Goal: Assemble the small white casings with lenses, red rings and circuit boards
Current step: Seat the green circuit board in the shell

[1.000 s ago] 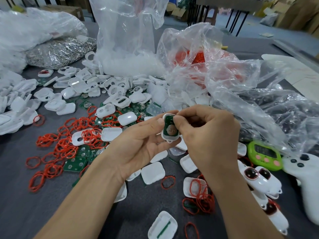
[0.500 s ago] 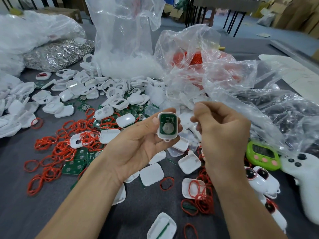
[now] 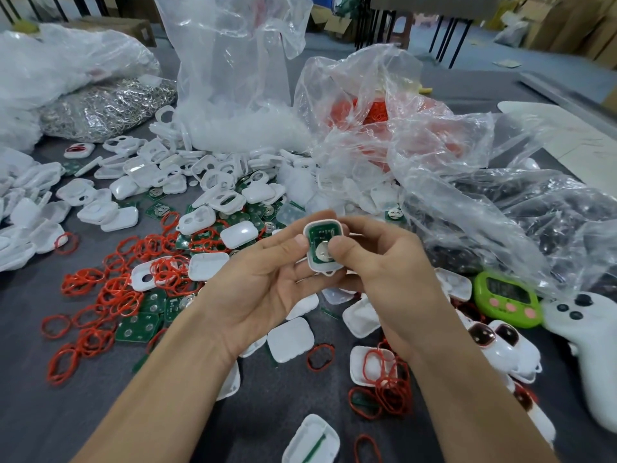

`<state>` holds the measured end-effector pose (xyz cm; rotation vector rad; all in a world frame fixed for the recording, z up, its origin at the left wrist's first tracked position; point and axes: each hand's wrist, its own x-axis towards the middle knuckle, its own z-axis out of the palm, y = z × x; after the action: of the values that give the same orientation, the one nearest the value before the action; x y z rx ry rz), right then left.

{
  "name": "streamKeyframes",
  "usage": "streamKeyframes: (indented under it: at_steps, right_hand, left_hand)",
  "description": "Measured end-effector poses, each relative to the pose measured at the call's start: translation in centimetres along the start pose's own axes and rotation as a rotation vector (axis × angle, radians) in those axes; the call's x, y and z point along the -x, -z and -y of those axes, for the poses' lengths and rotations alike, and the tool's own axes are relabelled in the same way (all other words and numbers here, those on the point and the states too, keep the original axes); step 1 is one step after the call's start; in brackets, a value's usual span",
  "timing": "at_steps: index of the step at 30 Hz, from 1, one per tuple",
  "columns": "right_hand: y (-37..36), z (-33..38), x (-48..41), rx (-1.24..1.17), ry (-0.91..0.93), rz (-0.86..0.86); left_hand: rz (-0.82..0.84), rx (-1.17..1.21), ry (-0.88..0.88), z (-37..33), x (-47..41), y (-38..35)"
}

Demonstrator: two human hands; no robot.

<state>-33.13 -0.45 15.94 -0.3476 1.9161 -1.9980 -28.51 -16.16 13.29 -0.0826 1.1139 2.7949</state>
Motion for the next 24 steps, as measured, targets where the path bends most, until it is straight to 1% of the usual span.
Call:
streamKeyframes:
  at_steps: [4,7,11,16,20,24]
  right_hand:
    - [-0.5,-0.5,-0.2,-0.038,-0.005,-0.059]
    - [-0.8,-1.1,-0.4,-0.012,-0.003,-0.117]
    - [-1.3,-2.0,-0.6,-0.002,-0.026,-0.175]
    - [-1.2,-2.1,-0.7,-0.068,-0.114,-0.130]
    - [-0.3,-1.6,-1.0,-0.053,-0.081,-0.107]
    - [-0.2,-1.9,-1.2,-0.015,-0.085,-0.104]
  left_hand:
    - [-0.033,-0.004,-0.012,0.2,0.0,0.0]
    - [-0.040,-0.034,-0.034,0.4,0.0,-0.1]
    - [-0.159,-0.165,-0.085,0.8,0.0,-0.3]
    - [-0.259,-0.328,-0.117,1.2,0.0,-0.4]
    - [-0.242,-0.412,-0.119,1.3,-0.1,-0.4]
    - [-0.283,-0.457,-0.116,1.6,-0.1,-0.3]
